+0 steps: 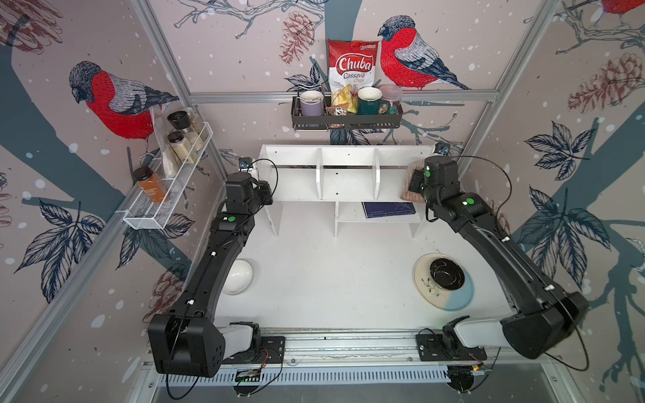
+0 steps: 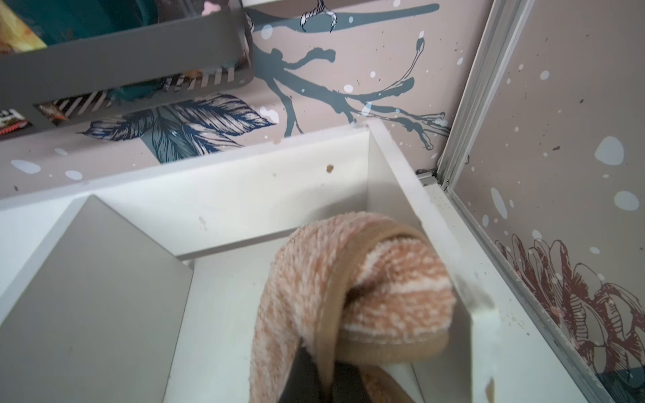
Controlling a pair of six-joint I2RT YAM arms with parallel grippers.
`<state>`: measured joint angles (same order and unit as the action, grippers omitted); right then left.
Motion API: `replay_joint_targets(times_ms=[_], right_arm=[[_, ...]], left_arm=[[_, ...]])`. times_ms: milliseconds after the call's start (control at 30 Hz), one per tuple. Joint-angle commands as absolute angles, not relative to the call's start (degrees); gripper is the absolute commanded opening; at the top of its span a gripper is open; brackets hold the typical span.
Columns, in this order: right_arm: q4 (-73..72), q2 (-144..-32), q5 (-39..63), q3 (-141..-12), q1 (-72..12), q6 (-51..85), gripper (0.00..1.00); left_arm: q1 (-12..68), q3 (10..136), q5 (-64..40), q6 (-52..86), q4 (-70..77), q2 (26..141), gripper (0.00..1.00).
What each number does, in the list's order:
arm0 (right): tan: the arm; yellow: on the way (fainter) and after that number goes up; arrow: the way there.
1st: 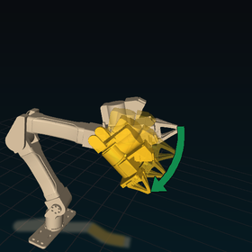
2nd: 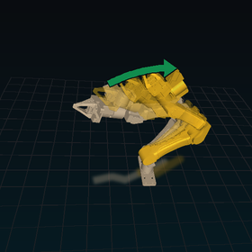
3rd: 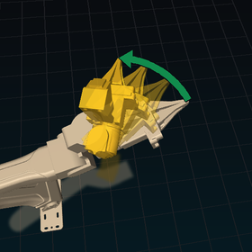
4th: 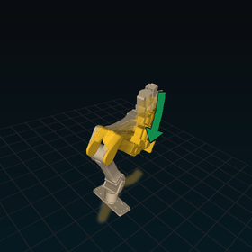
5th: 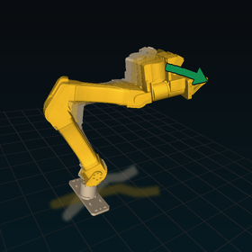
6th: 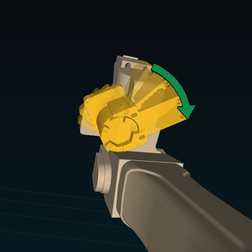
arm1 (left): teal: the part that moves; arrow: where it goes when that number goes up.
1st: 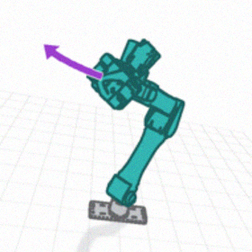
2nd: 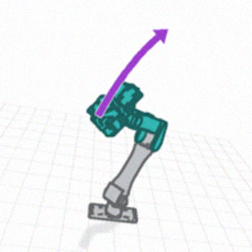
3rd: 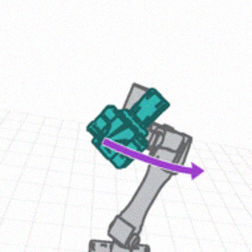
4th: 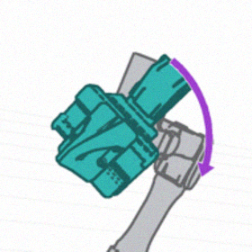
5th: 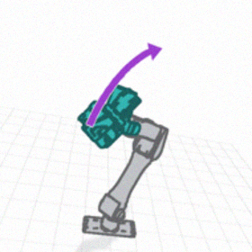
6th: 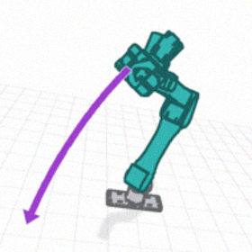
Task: Wipe the bookshelf clean with a cloth
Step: Wipe the dust from the shelf.
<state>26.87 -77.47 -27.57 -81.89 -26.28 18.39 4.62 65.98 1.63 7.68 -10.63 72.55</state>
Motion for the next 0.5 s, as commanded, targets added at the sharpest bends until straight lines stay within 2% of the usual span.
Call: replay_joint_targets(times_ms=[0, 167, 333, 467], right_arm=[[28.0, -76.9, -24.7, -79.5, -27.8, 18.9, 0.00], [26.7, -80.2, -21.4, -80.3, -29.6, 20.2, 0.00], [27.5, -87.2, -19.9, -90.3, -28.8, 19.7, 0.00], [29.6, -91.6, -24.6, -98.4, -28.4, 18.5, 0.00]], left_arm=[[4.6, 65.3, 1.8, 17.1, -20.1, 72.6, 0.00], [4.6, 65.3, 1.7, 17.5, -20.0, 72.9, 0.00], [4.6, 65.3, 0.9, 17.8, -19.6, 73.4, 0.00], [4.6, 65.4, 1.4, 17.3, -20.0, 73.6, 0.00]])
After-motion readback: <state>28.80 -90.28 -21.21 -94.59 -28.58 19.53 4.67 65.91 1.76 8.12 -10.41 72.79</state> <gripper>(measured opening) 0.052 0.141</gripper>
